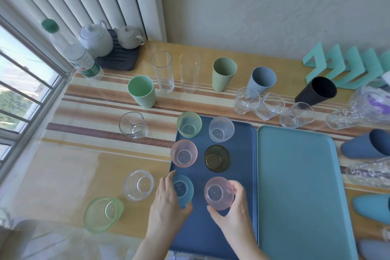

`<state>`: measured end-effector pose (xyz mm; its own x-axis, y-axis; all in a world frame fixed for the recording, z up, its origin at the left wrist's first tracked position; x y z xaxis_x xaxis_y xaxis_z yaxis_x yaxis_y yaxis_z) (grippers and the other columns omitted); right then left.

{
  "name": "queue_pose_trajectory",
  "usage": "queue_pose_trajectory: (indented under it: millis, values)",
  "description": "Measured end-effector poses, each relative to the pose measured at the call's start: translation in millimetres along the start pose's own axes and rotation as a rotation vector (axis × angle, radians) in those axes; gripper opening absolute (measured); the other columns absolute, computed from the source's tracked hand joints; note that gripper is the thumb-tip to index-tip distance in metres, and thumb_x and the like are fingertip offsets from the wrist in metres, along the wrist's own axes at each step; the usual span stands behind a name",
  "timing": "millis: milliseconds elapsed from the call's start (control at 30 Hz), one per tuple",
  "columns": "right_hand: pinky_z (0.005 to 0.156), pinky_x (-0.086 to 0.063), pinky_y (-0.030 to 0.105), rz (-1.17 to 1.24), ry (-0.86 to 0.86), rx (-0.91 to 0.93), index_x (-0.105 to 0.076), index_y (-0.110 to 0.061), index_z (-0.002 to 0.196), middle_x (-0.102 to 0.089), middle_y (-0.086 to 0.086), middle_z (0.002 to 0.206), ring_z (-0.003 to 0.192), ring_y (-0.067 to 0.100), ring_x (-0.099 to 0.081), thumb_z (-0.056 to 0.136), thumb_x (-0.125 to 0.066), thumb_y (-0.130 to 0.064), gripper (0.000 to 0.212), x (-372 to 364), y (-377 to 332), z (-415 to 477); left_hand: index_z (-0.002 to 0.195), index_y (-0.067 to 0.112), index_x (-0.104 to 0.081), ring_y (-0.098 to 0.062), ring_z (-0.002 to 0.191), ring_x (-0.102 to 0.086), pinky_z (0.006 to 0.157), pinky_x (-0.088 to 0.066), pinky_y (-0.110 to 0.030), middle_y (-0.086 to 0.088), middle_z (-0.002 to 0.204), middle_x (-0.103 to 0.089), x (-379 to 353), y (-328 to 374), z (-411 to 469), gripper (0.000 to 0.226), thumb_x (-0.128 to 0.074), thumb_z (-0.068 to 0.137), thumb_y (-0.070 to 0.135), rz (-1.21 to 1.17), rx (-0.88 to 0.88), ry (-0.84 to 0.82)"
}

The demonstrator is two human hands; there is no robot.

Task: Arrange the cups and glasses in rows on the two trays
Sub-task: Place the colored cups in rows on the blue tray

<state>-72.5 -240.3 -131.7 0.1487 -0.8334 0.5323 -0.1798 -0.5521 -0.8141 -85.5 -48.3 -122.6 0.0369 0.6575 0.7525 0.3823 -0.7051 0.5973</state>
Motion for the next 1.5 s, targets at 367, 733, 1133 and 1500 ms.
queue_pose_trajectory:
  millis: [367, 733, 1133, 1500]
  values:
    - [0.084, -0.034, 0.001, -0.025, -0.007, 0.014, -0.032, -0.033, 0.118, -0.041, -0.022, 0.118, 0.105, 0.000, -0.044, 0.061, -0.083, -0.022, 0.078, -7.5, -0.5, -1.1, 0.130, 0.015, -0.041, -0.020, 0.107, -0.057, 0.070, -0.045, -0.021, 0.005, 0.118, -0.051, 2.1, 0.2, 5.2, 0.078, -0.074, 0.060, 0.020, -0.026, -0.031, 0.025]
    - [0.084, -0.033, 0.000, -0.027, -0.020, -0.004, -0.031, -0.034, 0.119, -0.040, -0.022, 0.120, 0.107, 0.001, -0.044, 0.061, -0.084, -0.025, 0.079, -11.2, 2.2, -0.6, 0.138, 0.018, -0.033, -0.022, 0.110, -0.055, 0.076, -0.049, -0.028, 0.002, 0.121, -0.047, 0.9, 1.9, 6.5, 0.087, -0.074, 0.062, 0.024, -0.019, -0.089, 0.011]
    - [0.105, -0.032, 0.023, -0.073, -0.086, 0.023, -0.020, -0.031, 0.133, -0.034, -0.009, 0.132, 0.123, 0.001, -0.033, 0.058, -0.085, -0.033, 0.099, -7.9, -5.2, -5.0, 0.136, 0.007, -0.037, -0.024, 0.115, -0.046, 0.099, -0.031, -0.022, -0.008, 0.125, -0.047, 18.0, 2.9, 2.4, 0.097, -0.086, 0.055, 0.029, -0.055, -0.162, 0.085]
    - [0.107, -0.028, 0.029, -0.214, -0.052, 0.347, -0.027, -0.019, 0.139, -0.031, -0.006, 0.142, 0.131, 0.011, -0.030, 0.065, -0.068, -0.060, 0.094, -4.2, -85.1, -3.3, 0.124, 0.011, -0.052, -0.024, 0.116, -0.048, 0.097, -0.041, -0.039, -0.005, 0.125, -0.049, 121.4, -34.9, -23.0, 0.049, -0.070, 0.079, 0.017, -0.054, -0.052, 0.388]
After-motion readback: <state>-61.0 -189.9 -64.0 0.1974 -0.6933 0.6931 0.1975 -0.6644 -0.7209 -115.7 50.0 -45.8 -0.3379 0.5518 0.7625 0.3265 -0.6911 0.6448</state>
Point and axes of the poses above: each hand's wrist, its own z-axis towards the middle knuckle, its own x-axis out of the back of the hand, y = z × x, the point moved 8 cm from there along z, towards the middle knuckle
